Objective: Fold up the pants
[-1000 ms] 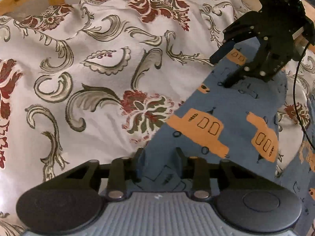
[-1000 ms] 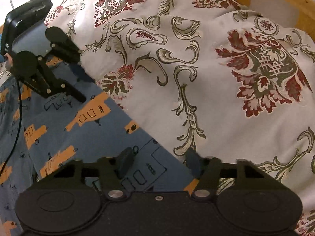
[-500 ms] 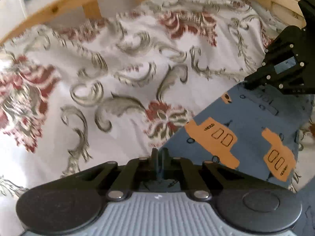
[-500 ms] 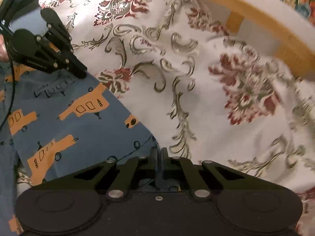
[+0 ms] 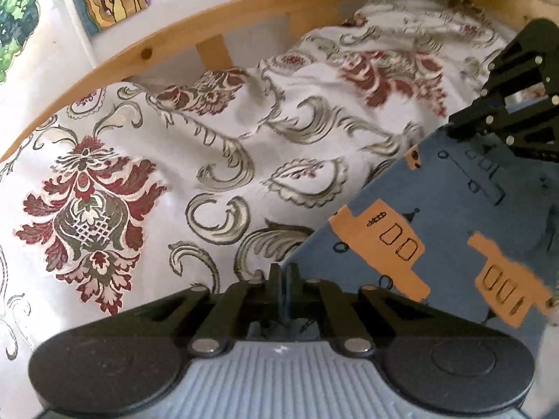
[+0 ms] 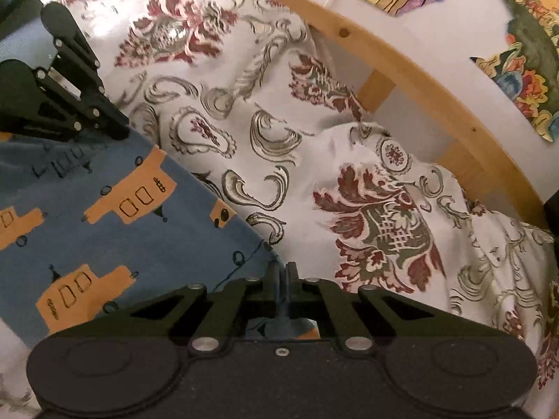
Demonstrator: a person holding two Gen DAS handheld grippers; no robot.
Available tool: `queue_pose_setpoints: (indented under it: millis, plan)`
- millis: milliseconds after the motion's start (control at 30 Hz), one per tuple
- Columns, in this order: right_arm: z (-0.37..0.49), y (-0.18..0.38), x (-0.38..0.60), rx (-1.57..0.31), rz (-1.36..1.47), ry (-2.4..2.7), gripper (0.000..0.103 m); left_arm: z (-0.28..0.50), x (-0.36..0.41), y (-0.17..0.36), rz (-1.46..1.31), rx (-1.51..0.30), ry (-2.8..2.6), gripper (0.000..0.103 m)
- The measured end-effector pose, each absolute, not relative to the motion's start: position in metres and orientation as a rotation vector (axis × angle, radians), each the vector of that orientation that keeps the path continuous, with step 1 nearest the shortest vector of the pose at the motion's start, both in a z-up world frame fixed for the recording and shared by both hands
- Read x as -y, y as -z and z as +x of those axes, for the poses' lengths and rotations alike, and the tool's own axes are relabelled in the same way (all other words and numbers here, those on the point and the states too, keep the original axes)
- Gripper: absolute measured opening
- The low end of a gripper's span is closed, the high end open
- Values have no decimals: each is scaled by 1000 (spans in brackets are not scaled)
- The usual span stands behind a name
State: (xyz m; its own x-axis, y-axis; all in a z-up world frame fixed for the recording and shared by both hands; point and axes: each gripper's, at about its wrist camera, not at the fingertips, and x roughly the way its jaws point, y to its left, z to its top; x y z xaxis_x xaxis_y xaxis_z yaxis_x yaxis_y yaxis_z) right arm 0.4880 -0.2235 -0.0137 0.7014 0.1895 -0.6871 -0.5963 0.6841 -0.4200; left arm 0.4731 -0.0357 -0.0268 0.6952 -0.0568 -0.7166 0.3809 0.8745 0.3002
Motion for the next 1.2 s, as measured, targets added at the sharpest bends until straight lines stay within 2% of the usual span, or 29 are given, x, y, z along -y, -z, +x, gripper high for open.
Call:
queue_pose_setpoints:
  millis: [367, 467, 533, 567, 600, 633, 667, 700, 733, 867, 1000, 1067, 1167, 1200]
  plan:
    - [514, 41, 213, -696, -689, -398, 0, 493, 32, 43, 458, -772, 204, 3]
    - [514, 45, 211, -709, -689, -393, 0, 491, 25, 41, 444, -770, 234, 18]
    - [512, 41, 214, -706, -656, -400, 11, 488, 11, 34, 410, -780, 242, 37]
    - [510, 38, 217, -700, -641, -407, 26, 486, 2, 29, 383, -780, 249, 51]
    - [506, 34, 219, -688, -624, -423, 48, 483, -10, 22, 351, -778, 270, 63]
    - [502, 29, 221, -670, -609, -444, 61, 477, -24, 16, 325, -768, 285, 70]
    - [496, 24, 224, -647, -591, -476, 81, 470, -37, 9, 309, -755, 285, 84]
    - [489, 19, 225, -621, -571, -516, 89, 463, -50, 3, 295, -738, 286, 98]
    - [483, 14, 226, -601, -552, -563, 92, 455, -65, -3, 286, -723, 297, 102]
    - [471, 6, 211, -587, -488, -708, 99, 444, -111, -20, 268, -758, 317, 103]
    - [475, 7, 175, -614, -459, -875, 100, 449, -132, -21, 193, -882, 381, 103]
    - [480, 10, 153, -635, -487, -926, 100, 445, -132, -16, 246, -903, 382, 101]
    - [487, 16, 122, -652, -558, -971, 100, 443, -120, -8, 442, -924, 341, 89]
    - [491, 18, 113, -655, -577, -970, 95, 442, -115, -6, 512, -929, 326, 83]
